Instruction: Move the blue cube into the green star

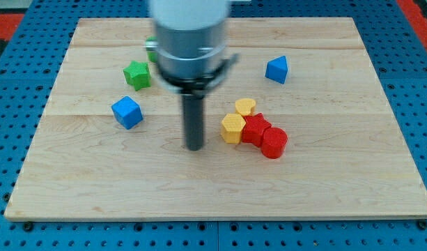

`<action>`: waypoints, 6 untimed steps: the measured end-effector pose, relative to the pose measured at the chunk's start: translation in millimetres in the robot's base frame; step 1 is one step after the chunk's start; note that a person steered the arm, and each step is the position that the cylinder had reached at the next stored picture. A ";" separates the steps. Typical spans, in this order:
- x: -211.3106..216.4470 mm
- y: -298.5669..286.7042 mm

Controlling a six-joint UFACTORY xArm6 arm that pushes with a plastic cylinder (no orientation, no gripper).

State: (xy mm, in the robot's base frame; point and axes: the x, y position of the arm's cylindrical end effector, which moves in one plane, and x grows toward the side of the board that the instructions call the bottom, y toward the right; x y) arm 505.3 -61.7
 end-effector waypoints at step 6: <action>-114.1 -64.2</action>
